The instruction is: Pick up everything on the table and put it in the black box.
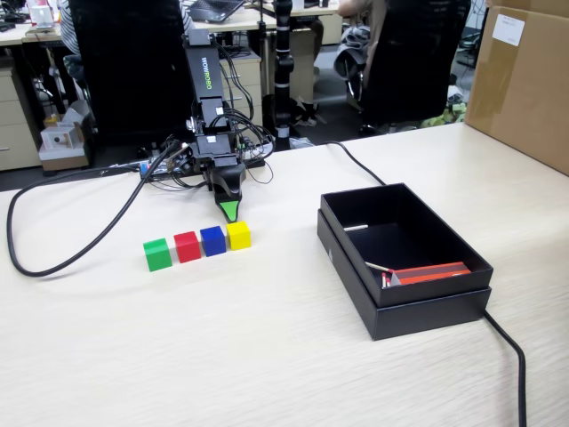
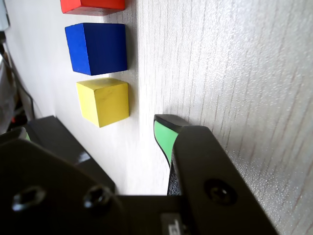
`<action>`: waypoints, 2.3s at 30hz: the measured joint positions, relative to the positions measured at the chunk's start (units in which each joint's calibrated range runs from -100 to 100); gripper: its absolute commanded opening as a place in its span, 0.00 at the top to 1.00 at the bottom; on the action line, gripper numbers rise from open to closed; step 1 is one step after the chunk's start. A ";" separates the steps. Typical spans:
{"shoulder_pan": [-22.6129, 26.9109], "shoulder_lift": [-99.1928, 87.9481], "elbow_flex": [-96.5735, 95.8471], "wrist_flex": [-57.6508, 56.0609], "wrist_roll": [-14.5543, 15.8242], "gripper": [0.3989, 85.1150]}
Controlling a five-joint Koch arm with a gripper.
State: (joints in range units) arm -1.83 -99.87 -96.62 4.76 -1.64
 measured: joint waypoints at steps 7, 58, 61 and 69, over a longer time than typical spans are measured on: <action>0.00 0.00 0.00 0.00 0.00 0.42; -1.90 0.78 39.53 -58.46 -1.17 0.44; -2.20 9.06 49.48 -66.82 -2.10 0.44; -11.62 48.16 79.60 -70.85 -12.89 0.48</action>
State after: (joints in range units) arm -13.46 -51.72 -17.02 -66.09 -14.53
